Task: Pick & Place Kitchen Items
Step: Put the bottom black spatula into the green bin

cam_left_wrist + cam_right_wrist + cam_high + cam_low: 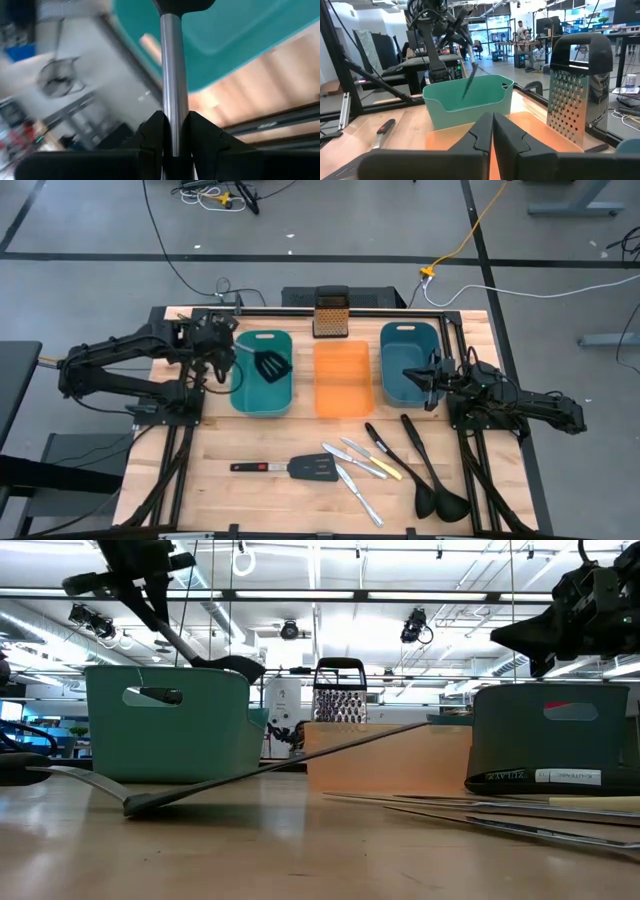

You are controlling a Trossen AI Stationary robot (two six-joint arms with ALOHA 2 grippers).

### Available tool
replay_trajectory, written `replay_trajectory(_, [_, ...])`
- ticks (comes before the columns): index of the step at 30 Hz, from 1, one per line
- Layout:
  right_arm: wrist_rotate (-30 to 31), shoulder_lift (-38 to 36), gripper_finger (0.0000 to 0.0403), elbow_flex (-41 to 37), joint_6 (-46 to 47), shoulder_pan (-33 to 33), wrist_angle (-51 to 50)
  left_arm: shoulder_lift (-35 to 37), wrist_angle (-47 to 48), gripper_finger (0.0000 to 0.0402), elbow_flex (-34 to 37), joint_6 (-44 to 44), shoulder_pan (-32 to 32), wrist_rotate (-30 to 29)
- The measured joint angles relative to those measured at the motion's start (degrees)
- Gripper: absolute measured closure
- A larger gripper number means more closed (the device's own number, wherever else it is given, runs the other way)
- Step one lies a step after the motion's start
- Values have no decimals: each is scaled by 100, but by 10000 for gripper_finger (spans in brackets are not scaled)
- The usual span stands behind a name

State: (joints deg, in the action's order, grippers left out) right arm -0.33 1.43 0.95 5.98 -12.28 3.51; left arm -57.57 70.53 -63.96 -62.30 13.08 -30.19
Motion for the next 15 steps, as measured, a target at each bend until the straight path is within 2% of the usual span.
replay_trajectory(8, [10, 0, 381, 0, -38, -1, -63, -1062, 49, 329, 3, -37, 33, 619])
replay_trajectory(15, [51, 0, 381, 0, -48, -1, -65, -1673, 33, 329, 2, -256, 423, 1145])
